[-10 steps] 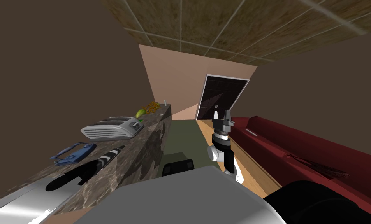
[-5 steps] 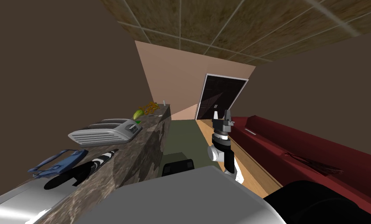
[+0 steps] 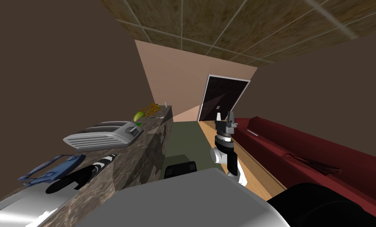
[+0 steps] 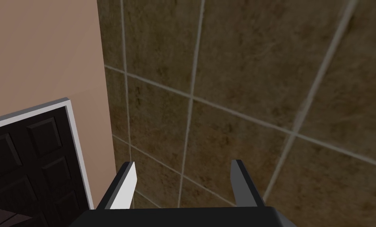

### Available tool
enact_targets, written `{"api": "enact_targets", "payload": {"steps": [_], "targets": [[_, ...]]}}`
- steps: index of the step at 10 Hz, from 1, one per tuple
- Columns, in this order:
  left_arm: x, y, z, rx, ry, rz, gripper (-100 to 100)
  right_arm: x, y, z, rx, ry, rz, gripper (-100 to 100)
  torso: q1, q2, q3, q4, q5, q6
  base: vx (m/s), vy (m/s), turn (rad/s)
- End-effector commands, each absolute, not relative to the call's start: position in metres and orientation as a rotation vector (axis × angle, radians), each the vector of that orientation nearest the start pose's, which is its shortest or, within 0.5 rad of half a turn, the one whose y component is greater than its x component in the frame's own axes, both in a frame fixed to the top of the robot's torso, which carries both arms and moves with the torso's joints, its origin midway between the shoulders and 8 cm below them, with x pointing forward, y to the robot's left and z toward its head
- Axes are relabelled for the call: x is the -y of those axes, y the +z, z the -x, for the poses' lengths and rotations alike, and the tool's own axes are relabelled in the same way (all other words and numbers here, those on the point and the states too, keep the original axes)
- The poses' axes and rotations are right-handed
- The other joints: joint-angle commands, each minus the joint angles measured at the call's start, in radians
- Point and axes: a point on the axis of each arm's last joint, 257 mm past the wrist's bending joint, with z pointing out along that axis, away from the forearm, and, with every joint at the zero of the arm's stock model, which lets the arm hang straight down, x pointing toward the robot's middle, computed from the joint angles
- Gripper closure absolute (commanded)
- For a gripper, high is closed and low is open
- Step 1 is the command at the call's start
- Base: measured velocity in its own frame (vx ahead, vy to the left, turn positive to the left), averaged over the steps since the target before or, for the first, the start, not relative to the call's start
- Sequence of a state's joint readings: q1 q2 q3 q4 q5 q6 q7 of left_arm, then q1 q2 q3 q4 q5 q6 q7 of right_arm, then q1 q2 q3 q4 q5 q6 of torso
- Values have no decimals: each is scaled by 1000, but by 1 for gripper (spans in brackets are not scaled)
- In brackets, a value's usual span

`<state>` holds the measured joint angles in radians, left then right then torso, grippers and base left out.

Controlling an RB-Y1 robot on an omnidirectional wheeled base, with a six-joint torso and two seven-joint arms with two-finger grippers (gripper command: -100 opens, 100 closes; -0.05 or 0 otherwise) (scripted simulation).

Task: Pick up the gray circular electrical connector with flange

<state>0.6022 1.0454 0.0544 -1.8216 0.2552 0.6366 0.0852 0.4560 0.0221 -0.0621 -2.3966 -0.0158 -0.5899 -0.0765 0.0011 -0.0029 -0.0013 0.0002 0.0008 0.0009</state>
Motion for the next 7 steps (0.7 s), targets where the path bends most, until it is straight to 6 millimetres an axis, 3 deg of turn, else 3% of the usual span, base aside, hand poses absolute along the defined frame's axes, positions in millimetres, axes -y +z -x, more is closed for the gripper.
{"api": "enact_targets", "payload": {"steps": [1,4,5,6,7], "targets": [[-590,-332,-284,-1963,46,1297,100,287,102,-296,-398,1386,-491,0,0,0,0,0,0,0,1,1,-14],[-589,-331,-286,-1961,41,1293,100,287,102,-296,-398,1386,-491,0,0,1,0,-1,0,-2,0,0,0],[-589,-331,-285,-1961,42,1293,0,287,102,-296,-398,1386,-491,0,0,1,0,-1,0,-2,0,0,0],[-585,-324,-287,-1969,38,1286,100,287,102,-296,-398,1386,-491,0,0,1,0,-1,0,-2,-19,-16,84],[-583,-322,-288,-1972,36,1283,100,287,102,-296,-398,1386,-491,0,-1,2,1,0,0,-3,-27,-25,78]]}}
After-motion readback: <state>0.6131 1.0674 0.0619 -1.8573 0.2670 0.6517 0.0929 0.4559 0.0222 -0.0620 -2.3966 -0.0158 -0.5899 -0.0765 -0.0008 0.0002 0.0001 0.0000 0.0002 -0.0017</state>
